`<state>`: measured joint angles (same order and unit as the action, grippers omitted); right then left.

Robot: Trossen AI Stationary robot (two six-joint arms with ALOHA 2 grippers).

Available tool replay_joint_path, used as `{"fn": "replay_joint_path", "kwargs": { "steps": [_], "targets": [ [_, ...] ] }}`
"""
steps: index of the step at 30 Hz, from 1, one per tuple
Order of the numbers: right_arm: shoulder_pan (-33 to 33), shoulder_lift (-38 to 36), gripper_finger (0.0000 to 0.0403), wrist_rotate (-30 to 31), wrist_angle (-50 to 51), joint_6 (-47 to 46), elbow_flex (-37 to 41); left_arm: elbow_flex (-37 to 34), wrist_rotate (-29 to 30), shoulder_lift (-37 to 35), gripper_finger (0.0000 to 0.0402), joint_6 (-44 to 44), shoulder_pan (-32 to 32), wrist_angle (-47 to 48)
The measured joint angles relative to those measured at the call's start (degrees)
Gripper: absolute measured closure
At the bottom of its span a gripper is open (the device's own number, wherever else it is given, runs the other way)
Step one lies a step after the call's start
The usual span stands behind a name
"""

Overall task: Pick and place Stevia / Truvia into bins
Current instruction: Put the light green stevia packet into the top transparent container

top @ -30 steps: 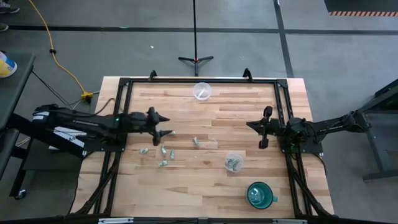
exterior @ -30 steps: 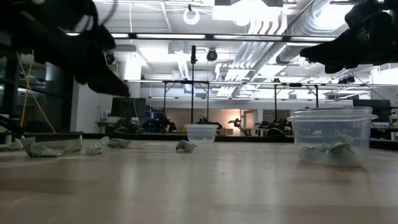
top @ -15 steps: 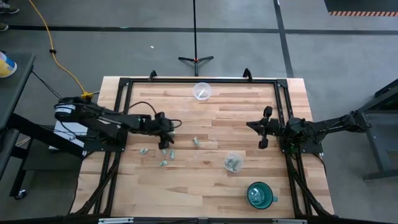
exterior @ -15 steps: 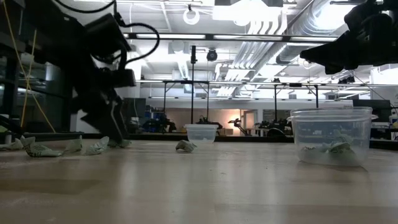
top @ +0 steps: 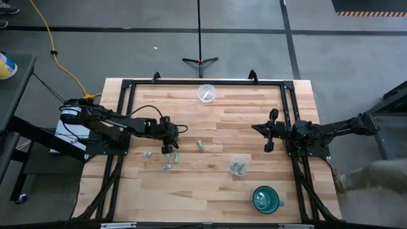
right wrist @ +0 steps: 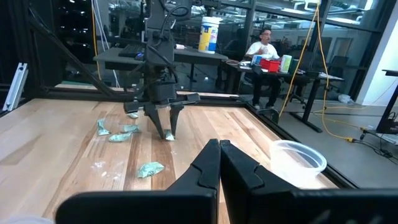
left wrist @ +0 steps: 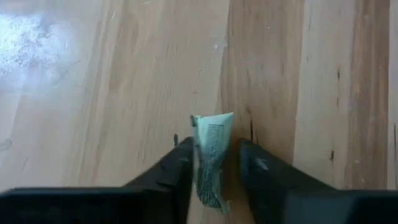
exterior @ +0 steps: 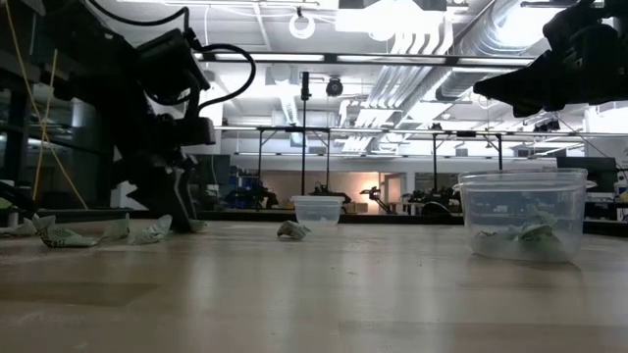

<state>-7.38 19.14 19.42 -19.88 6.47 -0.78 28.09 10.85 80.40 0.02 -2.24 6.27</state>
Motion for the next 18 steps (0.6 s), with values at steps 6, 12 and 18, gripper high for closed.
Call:
{"fn": "replay_joint_path", "kwargs": {
  "steps": [6,12,18],
  "targets": [
    [0.0,0.0,0.0402,0.0,0.4,0.0,0.0,2.0,0.9,0.2,0.0374,-6.9,-0.1,0.3],
    [0.0,0.0,0.0402,0.0,0.8,0.9,0.0,11.2,3.3,0.2,0.0352,-16.7,-5.0,-3.5],
    [0.0,0.0,0.0402,0.0,1.2,1.6,0.0,22.2,0.6,4.3,0.0380,-24.6,-16.3,-3.6]
  ]
}}
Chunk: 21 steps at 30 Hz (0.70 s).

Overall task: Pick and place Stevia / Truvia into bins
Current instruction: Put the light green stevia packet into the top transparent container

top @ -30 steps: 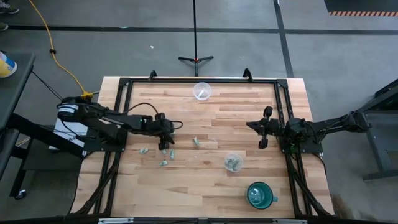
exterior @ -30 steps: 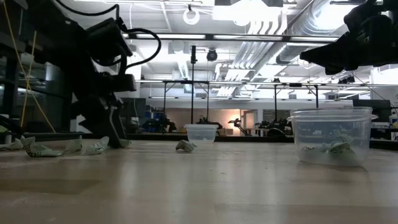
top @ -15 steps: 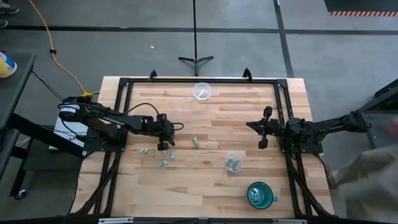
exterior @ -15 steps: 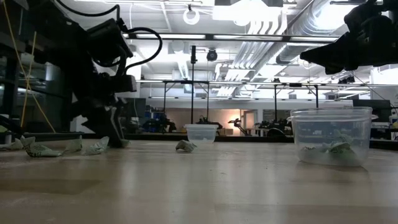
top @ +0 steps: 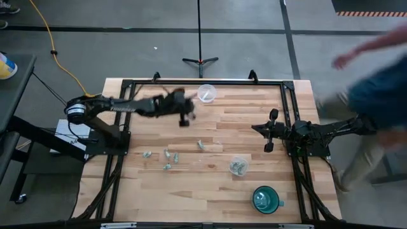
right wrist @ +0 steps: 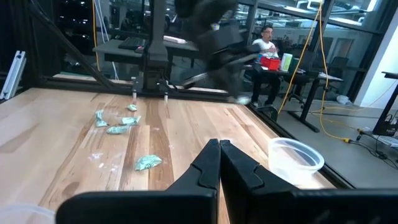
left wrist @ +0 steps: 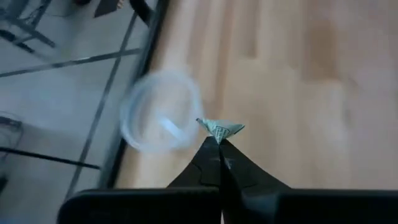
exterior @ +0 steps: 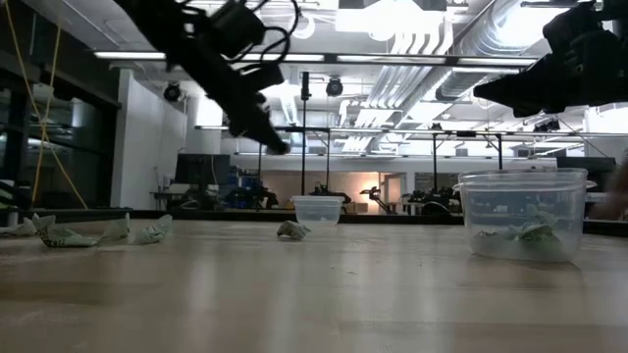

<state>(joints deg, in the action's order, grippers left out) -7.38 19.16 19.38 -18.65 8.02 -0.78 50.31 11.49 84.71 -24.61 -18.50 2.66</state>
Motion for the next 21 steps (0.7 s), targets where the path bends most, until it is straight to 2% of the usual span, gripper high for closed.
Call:
{"fn": "replay_joint_path", "kwargs": {
  "steps": [4,7,11,16,18,21],
  "targets": [
    [0.0,0.0,0.0402,0.0,0.2,0.0,0.0,7.1,-11.9,5.3,0.0378,-2.0,-6.8,0.2],
    [0.0,0.0,0.0402,0.0,0.3,0.0,0.0,12.6,-16.3,11.3,0.0359,-2.1,-9.8,1.0],
    [0.0,0.0,0.0402,0.2,0.5,0.0,0.0,21.1,-17.4,19.7,0.0361,-2.6,-11.9,6.2],
    [0.0,0.0,0.0402,0.2,1.3,0.0,0.0,31.1,-17.0,26.8,0.0376,-0.7,-13.8,12.7],
    [0.0,0.0,0.0402,0.0,1.8,-0.1,0.0,33.3,-16.9,28.7,0.0361,-0.6,-14.0,14.4],
    [0.0,0.0,0.0402,0.0,2.4,-0.1,0.0,35.1,-16.4,29.7,0.0305,-0.7,-13.8,16.0]
  ]
}}
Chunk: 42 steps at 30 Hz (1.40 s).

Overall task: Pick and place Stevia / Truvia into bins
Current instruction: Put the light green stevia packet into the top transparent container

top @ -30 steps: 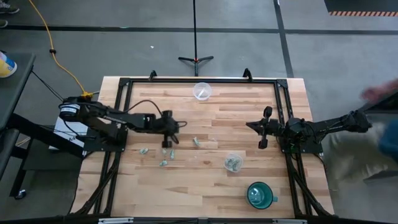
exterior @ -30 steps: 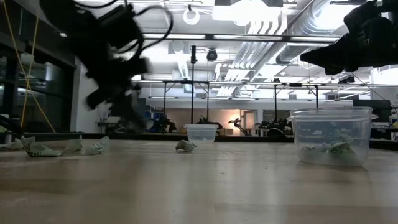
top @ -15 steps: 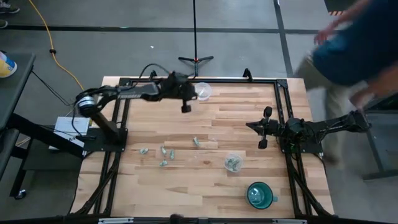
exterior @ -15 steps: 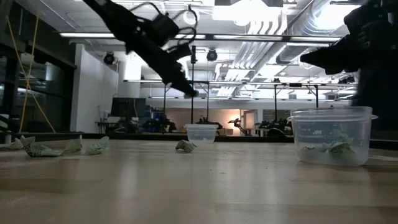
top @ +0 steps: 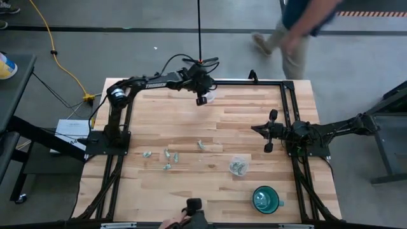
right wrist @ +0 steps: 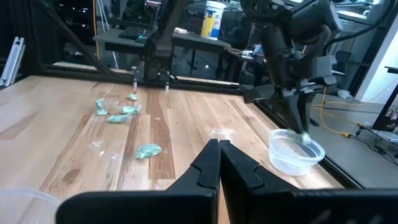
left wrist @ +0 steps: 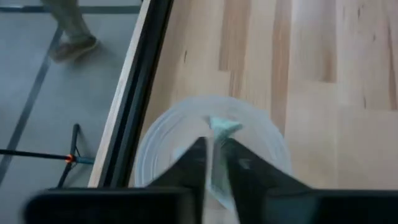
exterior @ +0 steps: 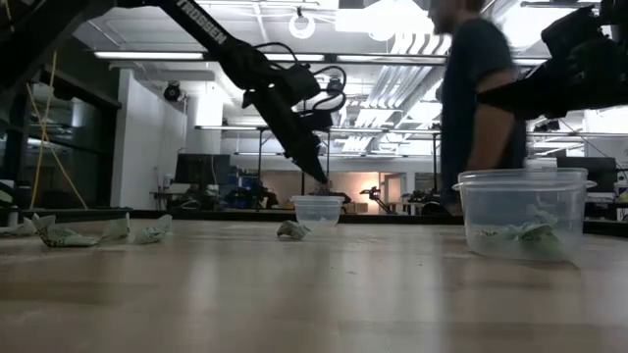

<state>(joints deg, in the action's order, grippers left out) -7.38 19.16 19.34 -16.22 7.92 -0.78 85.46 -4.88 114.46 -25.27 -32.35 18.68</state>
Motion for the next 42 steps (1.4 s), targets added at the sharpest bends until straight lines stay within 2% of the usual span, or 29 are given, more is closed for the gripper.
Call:
{"fn": "replay_joint_path", "kwargs": {
  "steps": [3,7,10,12,18,21,26,30,35,42],
  "targets": [
    [0.0,0.0,0.0402,0.0,0.6,-0.1,0.0,1.0,0.6,0.0,0.0238,0.0,0.5,2.4],
    [0.0,0.0,0.0402,0.0,1.0,-0.1,0.0,4.2,-0.3,-1.1,0.0160,0.2,2.3,12.3],
    [0.0,0.0,0.0402,0.0,1.1,-0.1,0.0,7.2,-2.3,-2.3,0.0123,0.8,6.0,24.0],
    [0.0,0.0,0.0402,-0.1,1.4,-0.1,0.0,8.3,-2.3,-2.3,0.0113,1.6,9.7,30.7],
    [0.0,0.0,0.0402,-0.4,2.7,-0.4,0.0,8.6,2.9,-1.8,0.0120,2.7,22.2,39.2],
    [0.0,0.0,0.0402,-0.4,3.2,-0.4,0.0,8.5,5.5,-1.3,0.0131,2.8,27.4,39.6],
    [0.0,0.0,0.0402,-0.4,3.4,-0.4,0.0,8.6,5.4,-1.4,0.0151,-1.4,32.8,37.2],
    [0.0,0.0,0.0402,-0.4,3.9,-0.4,0.0,8.6,4.8,0.1,0.0167,-4.5,34.0,36.8],
    [0.0,0.0,0.0402,-0.4,7.2,-0.6,0.0,8.6,-3.6,4.4,0.0186,-4.7,32.1,36.3],
    [0.0,0.0,0.0402,-0.4,8.4,-3.0,0.0,8.6,1.7,9.8,0.0211,-7.1,30.8,35.9]
  ]
}}
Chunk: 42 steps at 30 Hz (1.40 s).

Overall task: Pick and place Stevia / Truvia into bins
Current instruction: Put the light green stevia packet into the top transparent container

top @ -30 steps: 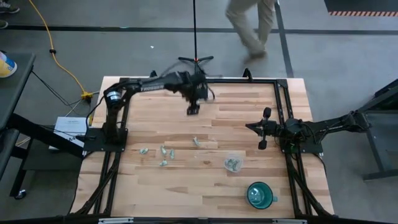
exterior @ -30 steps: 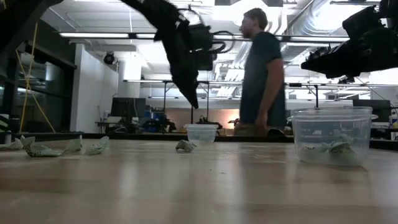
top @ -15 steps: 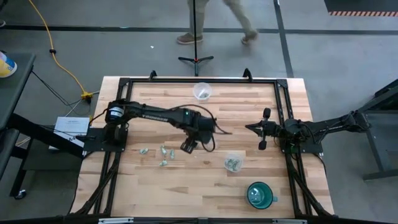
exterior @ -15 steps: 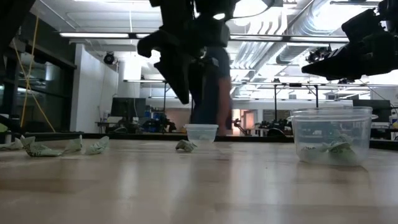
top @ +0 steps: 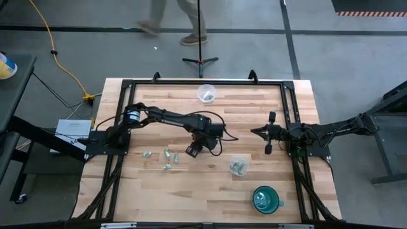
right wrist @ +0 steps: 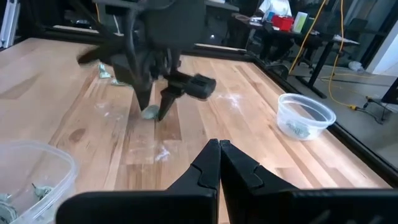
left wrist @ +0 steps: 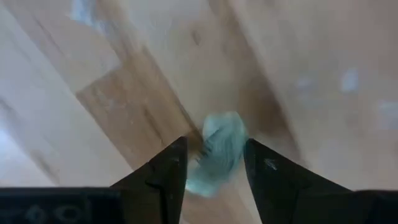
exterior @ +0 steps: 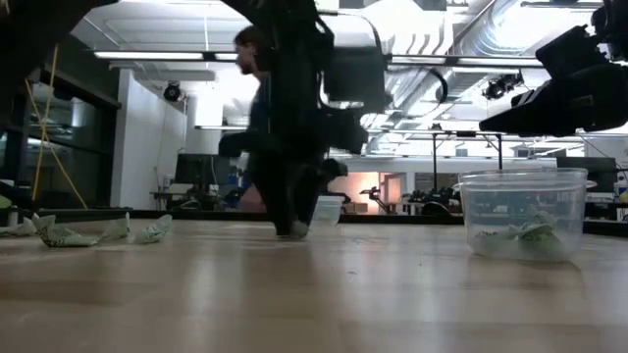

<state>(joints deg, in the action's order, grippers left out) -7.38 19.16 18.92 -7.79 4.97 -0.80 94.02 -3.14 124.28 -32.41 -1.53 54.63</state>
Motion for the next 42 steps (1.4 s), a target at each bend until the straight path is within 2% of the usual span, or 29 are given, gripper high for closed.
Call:
{"fn": "replay_joint_path", "kwargs": {
  "steps": [7,10,14,20,24,27,30,39,42],
  "targets": [
    [0.0,0.0,0.0402,0.2,-0.1,0.0,0.0,0.3,2.0,1.8,0.0243,-2.7,0.0,-0.7],
    [0.0,0.0,0.0402,0.5,-0.1,0.0,0.0,0.3,1.5,1.3,0.0290,-4.9,-0.3,-0.7],
    [0.0,0.0,0.0402,0.6,-0.1,0.0,0.0,1.6,0.6,0.9,0.0377,-3.1,-2.4,1.0],
    [0.0,0.0,0.0402,0.7,-0.2,0.2,0.0,6.9,6.7,-1.0,0.0354,-2.2,-12.5,0.2],
    [0.0,0.0,0.0402,0.7,0.0,0.0,0.0,11.0,4.7,-1.1,0.0380,-3.8,-19.1,-2.5],
    [0.0,0.0,0.0402,0.7,0.3,-0.5,0.0,13.4,2.0,-1.2,0.0379,-4.2,-23.5,-4.1],
    [0.0,0.0,0.0402,0.7,0.3,-0.5,0.0,13.4,1.8,-1.2,0.0354,-4.3,-26.6,-5.6],
    [0.0,0.0,0.0402,3.0,0.3,0.3,0.0,13.0,2.2,-0.6,0.0230,-1.0,-30.2,-7.7],
    [0.0,0.0,0.0402,4.8,0.3,0.5,0.0,14.2,2.1,-1.8,0.0194,1.7,-29.1,1.2]
  ]
}}
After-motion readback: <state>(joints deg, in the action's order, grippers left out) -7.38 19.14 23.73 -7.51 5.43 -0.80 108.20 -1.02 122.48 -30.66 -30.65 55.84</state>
